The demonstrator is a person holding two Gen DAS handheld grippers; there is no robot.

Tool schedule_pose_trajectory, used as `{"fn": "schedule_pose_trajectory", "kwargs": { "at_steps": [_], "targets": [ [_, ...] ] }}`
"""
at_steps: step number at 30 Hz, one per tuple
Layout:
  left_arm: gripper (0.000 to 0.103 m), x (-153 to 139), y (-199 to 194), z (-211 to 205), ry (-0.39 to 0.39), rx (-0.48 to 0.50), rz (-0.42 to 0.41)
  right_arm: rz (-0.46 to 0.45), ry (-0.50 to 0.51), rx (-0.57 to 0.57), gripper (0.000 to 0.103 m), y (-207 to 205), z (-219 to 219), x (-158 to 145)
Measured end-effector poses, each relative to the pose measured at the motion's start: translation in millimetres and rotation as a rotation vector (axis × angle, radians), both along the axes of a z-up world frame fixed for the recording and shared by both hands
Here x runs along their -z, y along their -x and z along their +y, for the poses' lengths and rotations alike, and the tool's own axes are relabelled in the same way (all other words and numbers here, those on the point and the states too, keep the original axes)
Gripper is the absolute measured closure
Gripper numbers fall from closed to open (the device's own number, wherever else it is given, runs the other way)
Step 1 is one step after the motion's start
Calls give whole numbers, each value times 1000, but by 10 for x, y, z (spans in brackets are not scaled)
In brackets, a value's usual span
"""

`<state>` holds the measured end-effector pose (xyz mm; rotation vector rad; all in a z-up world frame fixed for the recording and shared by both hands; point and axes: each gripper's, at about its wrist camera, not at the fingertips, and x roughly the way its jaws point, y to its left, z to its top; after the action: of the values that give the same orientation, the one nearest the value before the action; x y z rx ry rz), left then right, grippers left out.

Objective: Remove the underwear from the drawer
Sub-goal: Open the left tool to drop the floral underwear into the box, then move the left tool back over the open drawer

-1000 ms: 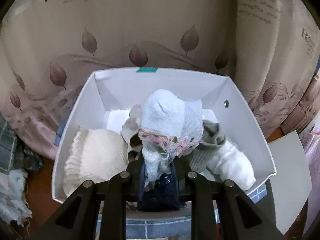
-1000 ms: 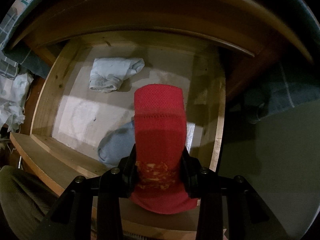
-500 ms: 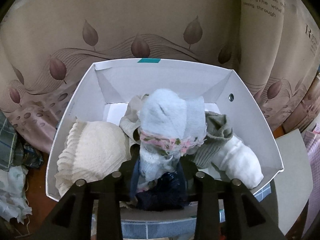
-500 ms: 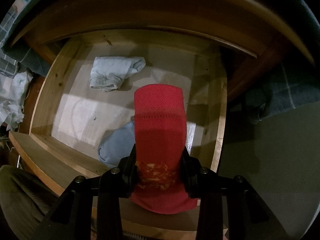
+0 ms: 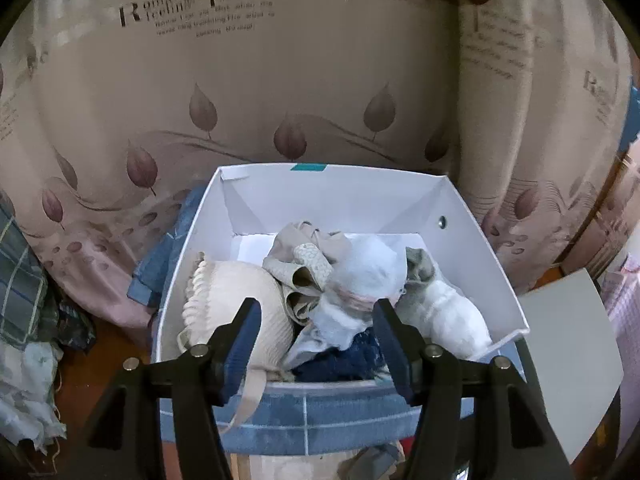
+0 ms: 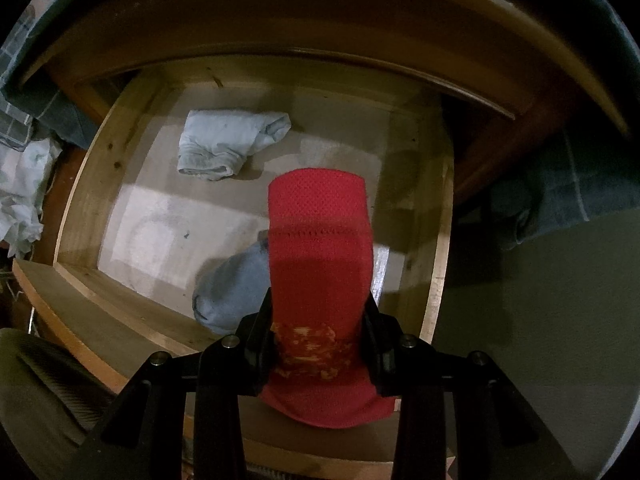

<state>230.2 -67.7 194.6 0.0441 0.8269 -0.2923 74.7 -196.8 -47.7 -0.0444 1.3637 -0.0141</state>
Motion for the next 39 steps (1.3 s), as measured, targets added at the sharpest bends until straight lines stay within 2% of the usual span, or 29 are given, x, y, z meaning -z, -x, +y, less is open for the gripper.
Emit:
{"fn": "schedule_pose_trajectory", "kwargs": {
  "at_steps": [7,14,18,21,26,34,39],
  "targets": [
    [42,-49,518,185,5,5,-57,2,20,-5,68,0,1,21],
    [42,320,979,386,-64,-40,-71,0,46,-8,68,4,4,28],
    [42,744,1133,478,-84,-53,-5,0,57,-9,68,8,13,25],
    [42,1106,1178,535,-71,-79,62,0,62,-7,68,9,11,26],
    [42,1605,1264,569,-67,-110,123,-4,85,-17,68,13,43,24],
    [42,2059,1340,693,2,-155,200,-2,96,-19,68,3,43,31],
    [42,2174,1357,746,-13,-178,207,1,98,-20,68,-5,49,43]
  ]
}}
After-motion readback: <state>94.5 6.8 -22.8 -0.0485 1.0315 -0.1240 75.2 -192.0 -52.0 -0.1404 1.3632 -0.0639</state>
